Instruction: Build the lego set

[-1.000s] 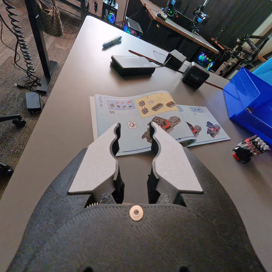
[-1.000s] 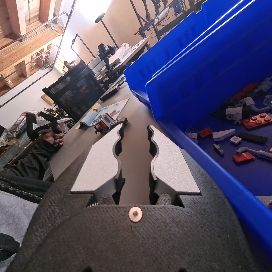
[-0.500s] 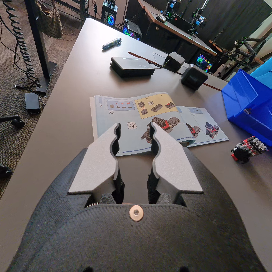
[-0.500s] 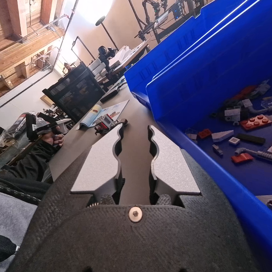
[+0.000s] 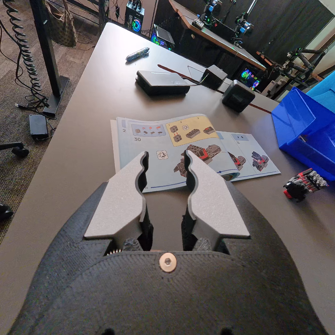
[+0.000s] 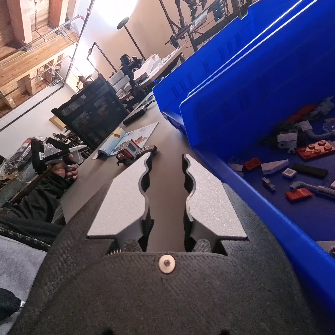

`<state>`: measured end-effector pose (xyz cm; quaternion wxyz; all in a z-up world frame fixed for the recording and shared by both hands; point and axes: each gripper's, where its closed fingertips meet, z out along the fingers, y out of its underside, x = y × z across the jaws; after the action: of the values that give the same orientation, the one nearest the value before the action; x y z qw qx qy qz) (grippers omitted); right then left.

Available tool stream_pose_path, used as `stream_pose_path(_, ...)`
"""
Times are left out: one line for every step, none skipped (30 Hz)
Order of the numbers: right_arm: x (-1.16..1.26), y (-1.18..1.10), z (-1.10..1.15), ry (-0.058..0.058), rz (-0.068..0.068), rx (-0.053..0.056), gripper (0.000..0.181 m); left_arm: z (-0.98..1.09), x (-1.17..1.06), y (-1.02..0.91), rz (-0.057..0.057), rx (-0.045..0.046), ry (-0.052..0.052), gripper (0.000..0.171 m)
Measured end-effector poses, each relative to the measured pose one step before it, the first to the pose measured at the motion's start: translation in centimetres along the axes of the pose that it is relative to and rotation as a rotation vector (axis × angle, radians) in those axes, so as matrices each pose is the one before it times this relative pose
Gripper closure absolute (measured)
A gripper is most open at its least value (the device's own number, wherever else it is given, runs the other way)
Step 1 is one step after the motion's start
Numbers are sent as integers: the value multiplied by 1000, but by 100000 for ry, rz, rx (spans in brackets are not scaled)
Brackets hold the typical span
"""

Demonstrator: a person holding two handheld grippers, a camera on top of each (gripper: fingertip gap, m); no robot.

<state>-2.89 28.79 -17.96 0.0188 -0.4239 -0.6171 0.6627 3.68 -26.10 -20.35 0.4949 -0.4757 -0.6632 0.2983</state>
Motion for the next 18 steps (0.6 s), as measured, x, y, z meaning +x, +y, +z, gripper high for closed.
stream_pose_path(-7, 8, 5, -10, 2, -43, 149, -15, -3, -6, -37, 62, 33, 132)
stream_pose_path(-7, 4, -2, -39, 16, -27, 149, -6, 8, -3, -50, 43, 37, 132)
stream_pose_path(2, 8, 5, -43, 50, -31, 149, 1, -2, -7, -41, 25, 32, 132)
stream_pose_path(-5, 6, 9, -18, 48, -63, 149, -8, 6, 1, -31, 14, 32, 132)
stream_pose_path(-6, 19, 12, -7, 2, -136, 148, -8, -3, -5, -24, 31, 40, 132)
stream_pose_path(-8, 24, 19, 6, -16, -160, 148, -7, 12, -16, -28, 75, 47, 132)
stream_pose_path(-3, 18, 13, 20, 12, -129, 148, -11, 9, -9, -22, 115, 61, 132)
stream_pose_path(2, 21, 7, -14, 27, -111, 148, -22, 0, -23, -4, 144, 49, 132)
stream_pose_path(-9, 16, 14, -18, 28, -114, 148, -15, 14, -15, -16, 94, 71, 132)
stream_pose_path(-5, 14, 18, -34, 30, -141, 148, -7, 13, -1, -35, 33, 82, 132)
stream_pose_path(-18, 23, 10, -85, 28, -167, 148, 2, 0, -9, -24, 34, 56, 132)
stream_pose_path(-31, 19, 12, -204, -22, -136, 147, -18, 11, -11, -1, 62, 59, 132)
stream_pose_path(-82, 13, 3, -502, -158, -82, 146, -5, 10, -5, -19, 60, 65, 132)
stream_pose_path(-182, 9, -20, -975, -417, -127, 146, -9, 8, -19, -33, 68, 84, 132)
stream_pose_path(-295, 54, -46, -1503, -568, -671, 145, -4, 5, -13, -56, 86, 78, 132)
stream_pose_path(-201, 195, -95, -575, -14, -2478, 145, -22, 4, -24, -21, 151, 68, 132)
stream_pose_path(-301, -48, -211, -646, 451, -2510, 141, -19, 13, -23, 21, 174, 86, 131)
stream_pose_path(-610, -560, -432, -2138, -279, -582, 140, -22, 24, -17, 2, 130, 159, 131)
